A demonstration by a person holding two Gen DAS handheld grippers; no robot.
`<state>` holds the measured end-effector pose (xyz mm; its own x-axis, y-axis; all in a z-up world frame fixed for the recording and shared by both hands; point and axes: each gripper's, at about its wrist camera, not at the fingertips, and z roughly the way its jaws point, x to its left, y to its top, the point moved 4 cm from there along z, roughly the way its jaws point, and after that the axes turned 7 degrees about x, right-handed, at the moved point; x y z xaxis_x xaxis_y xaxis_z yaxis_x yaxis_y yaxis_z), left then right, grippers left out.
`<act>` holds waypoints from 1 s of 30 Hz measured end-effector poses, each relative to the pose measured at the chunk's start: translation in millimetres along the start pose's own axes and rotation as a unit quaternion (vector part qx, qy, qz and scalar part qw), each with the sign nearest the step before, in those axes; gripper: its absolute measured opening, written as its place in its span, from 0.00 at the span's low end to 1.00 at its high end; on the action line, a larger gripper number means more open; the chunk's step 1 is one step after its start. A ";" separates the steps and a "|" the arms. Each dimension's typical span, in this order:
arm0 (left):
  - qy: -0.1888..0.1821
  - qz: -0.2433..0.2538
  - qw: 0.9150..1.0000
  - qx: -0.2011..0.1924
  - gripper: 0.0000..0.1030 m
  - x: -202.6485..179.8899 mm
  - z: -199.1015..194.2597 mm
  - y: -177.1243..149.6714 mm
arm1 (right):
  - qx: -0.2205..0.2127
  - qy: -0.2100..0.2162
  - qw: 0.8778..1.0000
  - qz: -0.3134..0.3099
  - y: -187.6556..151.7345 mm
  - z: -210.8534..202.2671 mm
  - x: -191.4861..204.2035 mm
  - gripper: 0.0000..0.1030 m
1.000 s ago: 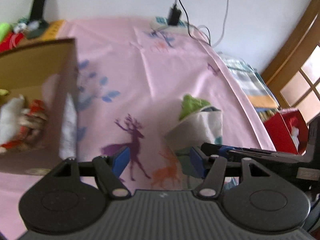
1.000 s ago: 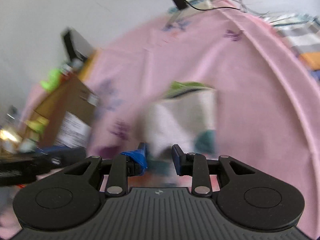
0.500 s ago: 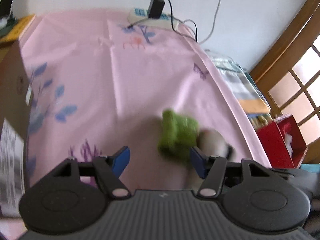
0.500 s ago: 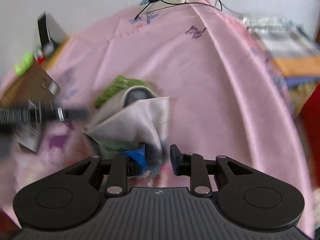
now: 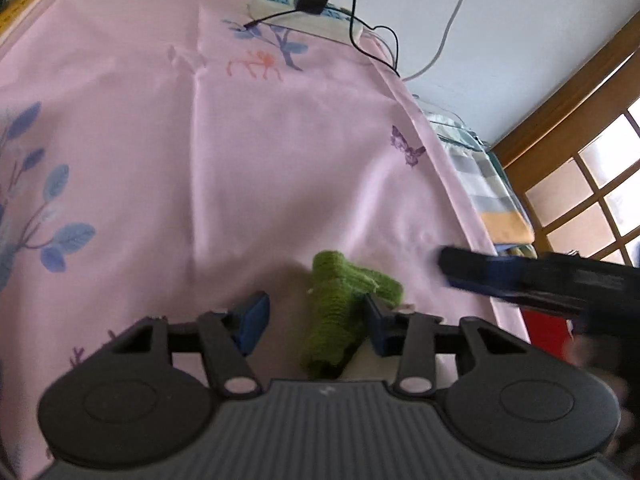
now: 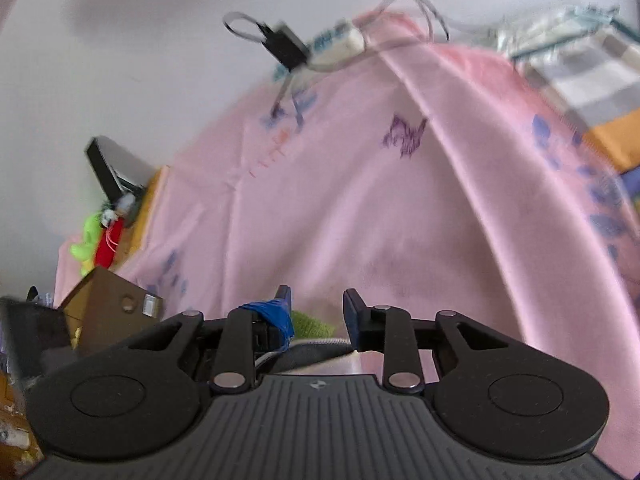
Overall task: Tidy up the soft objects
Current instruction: 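Close both grippers on the green knitted plush and lift it, then carry the green plush into the box and open both grippers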
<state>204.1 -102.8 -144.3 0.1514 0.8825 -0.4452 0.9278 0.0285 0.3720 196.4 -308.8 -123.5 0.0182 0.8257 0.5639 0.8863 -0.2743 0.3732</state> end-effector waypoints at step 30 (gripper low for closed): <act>0.098 0.074 0.972 -0.201 0.13 17.1 -178.4 22.7 | 0.002 0.228 0.965 -0.128 28.1 9.9 167.2 0.06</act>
<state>166.9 -3.3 1.8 0.1687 0.9621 -0.2144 0.6869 0.0412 0.7256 228.9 -173.6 -26.0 -0.4064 0.5628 0.7198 0.8363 -0.0881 0.5411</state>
